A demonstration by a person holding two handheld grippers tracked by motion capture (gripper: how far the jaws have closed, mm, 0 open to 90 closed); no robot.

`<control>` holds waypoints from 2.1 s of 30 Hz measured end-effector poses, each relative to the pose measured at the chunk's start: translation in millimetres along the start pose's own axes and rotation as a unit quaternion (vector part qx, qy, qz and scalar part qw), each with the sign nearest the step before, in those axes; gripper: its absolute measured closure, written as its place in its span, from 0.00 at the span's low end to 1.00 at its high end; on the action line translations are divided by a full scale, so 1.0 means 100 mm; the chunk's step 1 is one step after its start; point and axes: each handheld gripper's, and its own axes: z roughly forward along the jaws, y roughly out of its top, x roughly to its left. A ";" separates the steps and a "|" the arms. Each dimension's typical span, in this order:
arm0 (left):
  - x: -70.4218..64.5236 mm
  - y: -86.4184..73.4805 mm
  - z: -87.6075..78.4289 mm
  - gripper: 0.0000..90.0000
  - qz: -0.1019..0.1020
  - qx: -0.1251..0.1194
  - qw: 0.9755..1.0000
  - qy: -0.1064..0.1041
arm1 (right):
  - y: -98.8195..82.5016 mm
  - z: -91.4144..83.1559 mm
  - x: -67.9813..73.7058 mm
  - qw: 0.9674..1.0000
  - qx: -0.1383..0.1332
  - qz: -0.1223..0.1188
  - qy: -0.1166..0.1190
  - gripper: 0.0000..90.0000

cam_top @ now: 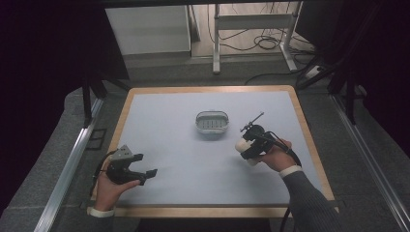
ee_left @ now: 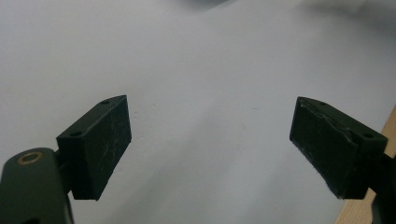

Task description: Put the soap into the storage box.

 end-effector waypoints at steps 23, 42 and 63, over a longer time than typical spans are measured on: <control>0.01 0.00 0.00 0.15 0.000 0.000 1.000 0.001 | 0.32 -0.08 -0.14 0.999 -0.015 -0.029 -0.002 0.55; -0.02 0.01 0.03 0.15 0.005 0.004 1.000 0.000 | 0.56 -0.03 -0.32 0.999 -0.024 -0.033 -0.002 0.55; -0.03 0.02 0.04 0.15 0.007 0.004 1.000 -0.002 | 0.81 -0.11 -0.40 0.998 -0.038 -0.044 0.003 0.55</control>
